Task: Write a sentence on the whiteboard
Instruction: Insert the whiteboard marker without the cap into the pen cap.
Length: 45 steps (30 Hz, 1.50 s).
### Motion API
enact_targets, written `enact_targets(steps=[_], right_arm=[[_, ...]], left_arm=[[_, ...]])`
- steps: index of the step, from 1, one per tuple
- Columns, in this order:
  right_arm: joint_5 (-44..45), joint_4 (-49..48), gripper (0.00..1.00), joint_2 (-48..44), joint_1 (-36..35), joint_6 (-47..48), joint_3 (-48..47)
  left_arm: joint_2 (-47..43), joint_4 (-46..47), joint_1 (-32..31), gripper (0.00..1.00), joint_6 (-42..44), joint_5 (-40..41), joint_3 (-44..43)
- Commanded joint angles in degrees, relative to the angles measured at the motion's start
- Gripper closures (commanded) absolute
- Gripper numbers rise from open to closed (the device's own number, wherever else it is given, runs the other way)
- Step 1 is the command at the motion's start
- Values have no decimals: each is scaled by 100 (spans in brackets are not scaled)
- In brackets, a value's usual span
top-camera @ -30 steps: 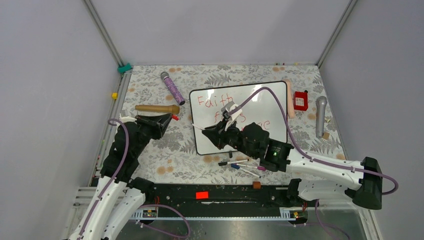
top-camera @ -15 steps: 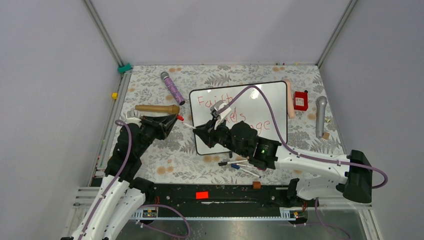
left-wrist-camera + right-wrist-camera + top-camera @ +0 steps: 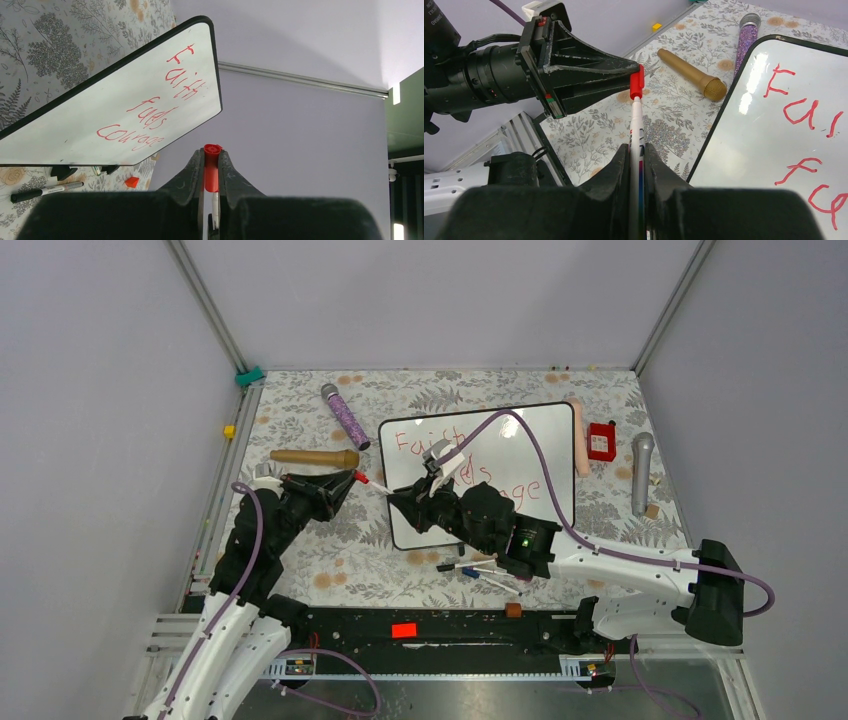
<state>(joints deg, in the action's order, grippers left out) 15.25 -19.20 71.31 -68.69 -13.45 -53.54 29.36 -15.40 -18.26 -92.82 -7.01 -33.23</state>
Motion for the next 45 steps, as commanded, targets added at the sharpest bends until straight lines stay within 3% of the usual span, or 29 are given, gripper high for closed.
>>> enact_targets(steps=[1, 22, 32, 36, 45], right_arm=[[206, -349, 100, -45, -60, 27, -218], [317, -585, 100, 540, -58, 228, -639], [518, -604, 100, 2031, -15, 526, -2131], [373, -589, 100, 2123, 114, 321, -2207], [-66, -120, 100, 2146, 491, -130, -2292]], left_arm=[[48, 223, 16, 100, -316, -194, -15], [191, 722, -95, 100, -633, -677, 71], [508, 1082, -1695, 100, -779, 187, -2], [459, 1019, -2055, 100, -712, 553, -28], [975, 1513, -2605, 100, -763, 487, -36]])
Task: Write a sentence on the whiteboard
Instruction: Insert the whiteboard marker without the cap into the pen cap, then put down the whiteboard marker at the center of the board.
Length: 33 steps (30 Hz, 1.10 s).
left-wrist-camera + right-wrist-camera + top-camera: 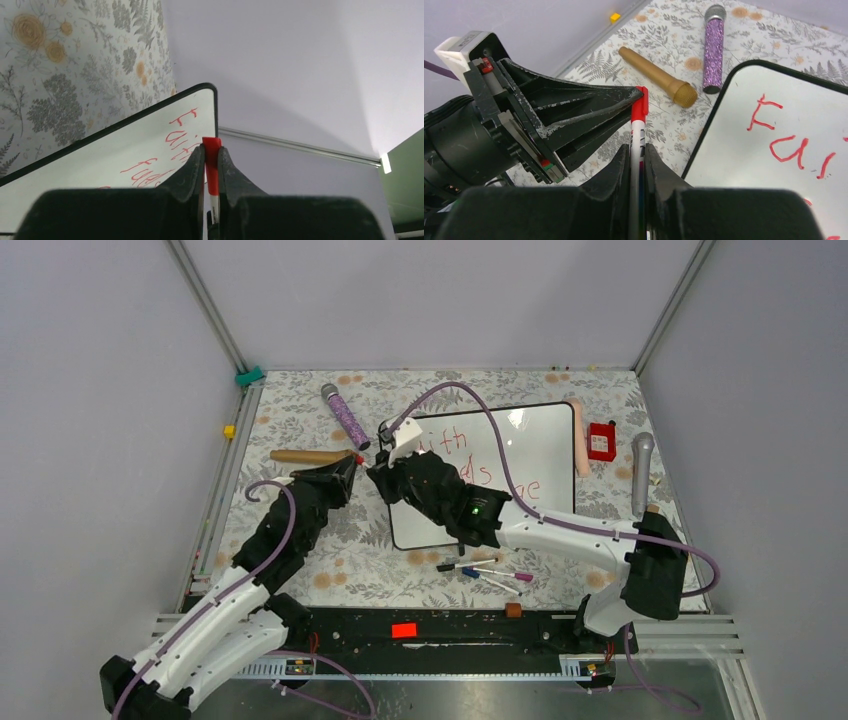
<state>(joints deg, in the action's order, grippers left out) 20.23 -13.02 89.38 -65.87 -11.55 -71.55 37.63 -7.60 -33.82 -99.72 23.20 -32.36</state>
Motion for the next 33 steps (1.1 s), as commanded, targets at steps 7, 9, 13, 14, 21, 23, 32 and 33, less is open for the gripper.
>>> enact_targets(steps=[7, 9, 13, 14, 21, 23, 32, 33], right_arm=[[-545, -89, 100, -353, 430, -645, -56], [-641, 365, 100, -705, 504, -759, 146], [-1006, 910, 100, -1422, 522, -1009, 1013], [-1118, 975, 100, -1573, 522, -1138, 1256], [-1892, 385, 100, -2450, 522, -2178, 3111], [-1963, -17, 100, -2411, 522, -2453, 3493], [-1154, -736, 100, -1193, 41, -2120, 3249], [-1029, -753, 100, -936, -72, -2013, 3093]], left_arm=[[-214, -1314, -800, 64, 855, -1491, -631], [-265, -1993, -298, 46, 1390, -1404, -896], [-302, -2833, 404, 24, 2690, -1244, -1231], [-323, -2906, 474, 22, 2933, -1159, -1233], [-467, -2441, 510, 12, 4369, -1034, -896], [-536, -2302, 512, 9, 4628, -1035, -781], [-772, -2302, 511, 3, 5441, -726, -608], [-774, -2393, 521, 3, 5483, -655, -624]])
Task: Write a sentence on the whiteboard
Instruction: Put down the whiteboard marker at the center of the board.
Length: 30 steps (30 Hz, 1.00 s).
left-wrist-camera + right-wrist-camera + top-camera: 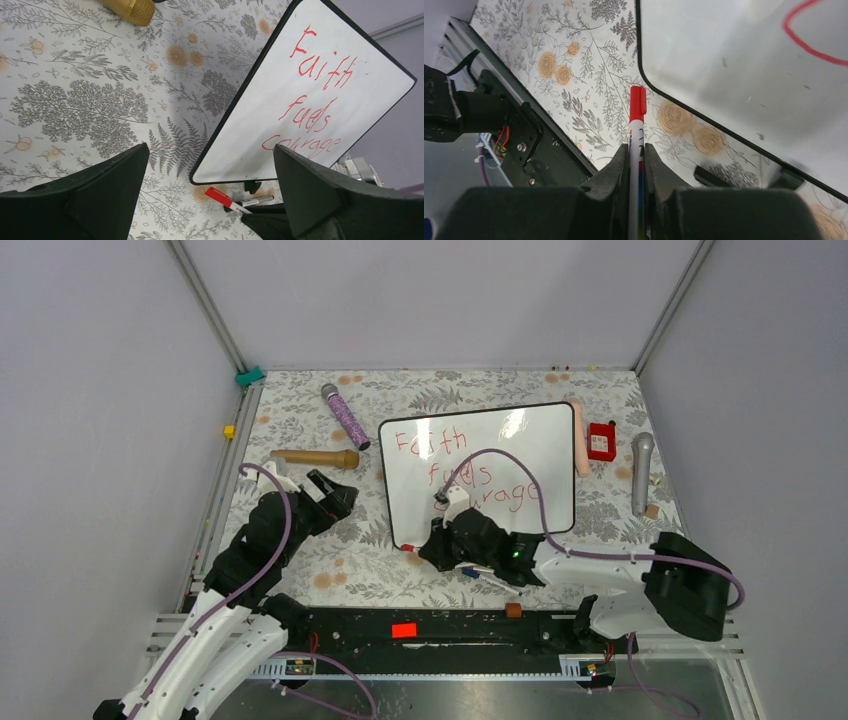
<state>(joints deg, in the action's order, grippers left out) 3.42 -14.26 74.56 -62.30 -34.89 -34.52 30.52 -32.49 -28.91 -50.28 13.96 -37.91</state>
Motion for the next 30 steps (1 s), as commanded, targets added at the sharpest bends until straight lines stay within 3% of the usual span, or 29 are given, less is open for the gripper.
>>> enact_targets(steps=[1, 4, 6, 10, 15, 23, 27, 30], right_arm=[[735, -654, 100, 753, -498, 385, -758], [905, -745, 100, 1241, -658, 416, -1146], [996, -770, 91, 1427, -701, 356, -1312], [1407, -499, 47, 1386, -719, 167, -1376], [1827, -35, 19, 739, -713, 202, -1030], [3370, 1931, 15, -1547, -561, 735, -411], [3376, 2694, 16, -2877, 363, 840, 180], [3855, 3126, 17, -3816, 969, 1167, 554]], left_arm=[[-64, 34, 26, 3, 571, 319, -94], [-72, -139, 24, 3, 688, 466, -127], [-77, -232, 31, 2, 740, 581, -150], [-93, -235, 31, 2, 790, 632, -60], [-58, 21, 25, 1, 827, 456, 239], [-479, 778, 21, 1, 987, 401, 831], [-1001, 2036, 9, 1, 1740, -168, 1641], [-1311, 2288, -6, 1, 1843, 391, 2097]])
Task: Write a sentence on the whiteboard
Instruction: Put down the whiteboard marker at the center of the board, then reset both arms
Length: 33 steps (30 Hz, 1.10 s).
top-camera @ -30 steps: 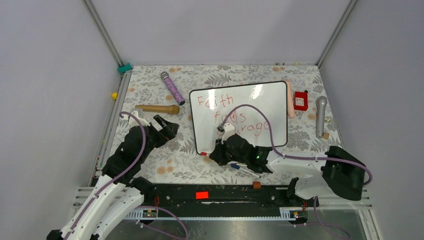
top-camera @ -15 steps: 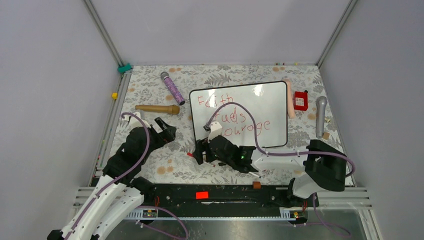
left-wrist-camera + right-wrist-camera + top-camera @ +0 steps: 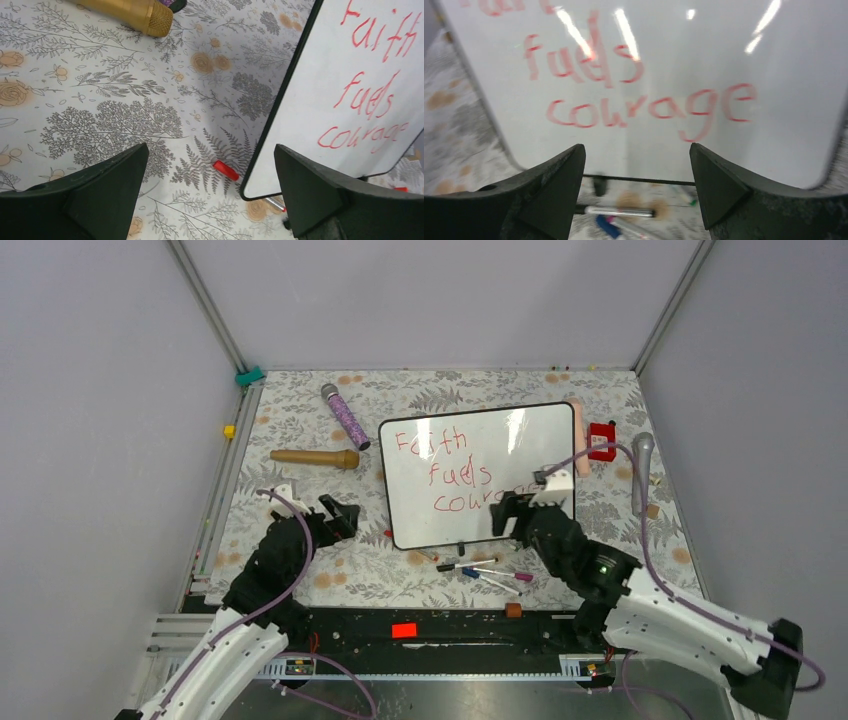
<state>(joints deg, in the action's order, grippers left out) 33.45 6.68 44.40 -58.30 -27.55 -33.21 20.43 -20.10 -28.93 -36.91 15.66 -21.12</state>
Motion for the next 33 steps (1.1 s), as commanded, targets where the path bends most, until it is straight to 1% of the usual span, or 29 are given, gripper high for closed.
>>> enact_targets(steps=[1, 3, 5, 7, 8, 9, 10, 11, 13, 14, 16, 17, 18, 20, 21, 22, 23, 24, 26, 27, 28, 29, 30, 31, 33], right_arm=[[1151, 1042, 16, -1117, 659, 616, 558], [1632, 962, 16, -1805, 820, 1037, 759], [1817, 301, 17, -2262, 1043, 1651, 1138], [1732, -507, 21, -2479, 1223, 2082, 1613], [1678, -1050, 21, -2511, 1266, 2363, 1853], [1722, -1569, 22, -2496, 1290, 2630, 2088], [1818, -2102, 22, -2438, 1302, 3110, 2351], [1912, -2876, 22, -2346, 1318, 3758, 2550], [2087, -4147, 21, -1952, 1526, 4567, 2931], [2002, -4719, 21, -1689, 1776, 4690, 3115], [1492, -5261, 21, -1088, 2375, 4336, 3304], [1285, -5403, 21, -731, 2662, 4036, 3318], [1134, -5647, 21, -341, 2910, 3869, 3319], [1054, -6588, 21, 550, 3238, 3878, 3315], [1061, -7169, 21, 993, 3366, 3884, 3419], [926, -7744, 21, 1476, 3525, 3884, 3437], [760, -8258, 22, 2041, 3590, 3940, 3439], [587, -8669, 23, 2351, 3660, 4003, 3423], [317, -8880, 23, 2792, 3807, 3854, 3241], [65, -8813, 23, 2983, 3975, 3668, 3124], [-203, -8806, 23, 3251, 4117, 3589, 3025], [-385, -8928, 24, 3515, 4251, 3526, 2959], [-614, -9145, 25, 3777, 4412, 3419, 2920], [-756, -9183, 24, 3832, 4492, 3389, 2855], [-755, -8667, 21, 3630, 4532, 3300, 2727]], left_arm=[[-375, 1121, -9, 1, 613, 437, 560], [-480, 1470, -23, 1, 956, 724, 861], [-496, 2319, -25, 1, 1469, 848, 1192], [-378, 3229, -26, 1, 1861, 999, 1495], [-222, 3593, -18, 1, 2097, 1196, 1558], [-38, 3997, -21, 1, 2530, 1284, 1597], [218, 4364, -25, 1, 2837, 1469, 1605], [481, 4658, -19, 1, 3120, 1721, 1559], [1133, 5205, 20, 1, 3606, 2010, 1485], [1447, 5490, 74, 1, 3785, 2090, 1485], [2011, 6189, 273, 1, 3928, 1937, 1658], [2297, 6764, 447, 1, 3963, 1718, 1848], [2606, 7356, 683, 1, 3949, 1500, 2044], [3204, 8279, 1362, 3, 3838, 978, 2290], [3382, 8452, 1503, 3, 3830, 793, 2261], [3468, 8316, 1618, 4, 3909, 535, 2180], [3577, 8081, 1757, 5, 3922, 351, 1922], [3753, 7920, 1852, 5, 3921, 230, 1737], [4116, 8068, 1981, 6, 3961, 31, 1547], [4266, 8002, 2056, 6, 3913, -28, 1458], [4306, 7696, 2128, 7, 3830, -139, 1291], [4386, 7635, 2206, 8, 3744, -334, 1183], [4589, 7945, 2305, 8, 3720, -495, 1215], [4914, 8526, 2408, 8, 3500, -687, 1329], [5807, 9934, 2619, 9, 3364, -906, 1571]])
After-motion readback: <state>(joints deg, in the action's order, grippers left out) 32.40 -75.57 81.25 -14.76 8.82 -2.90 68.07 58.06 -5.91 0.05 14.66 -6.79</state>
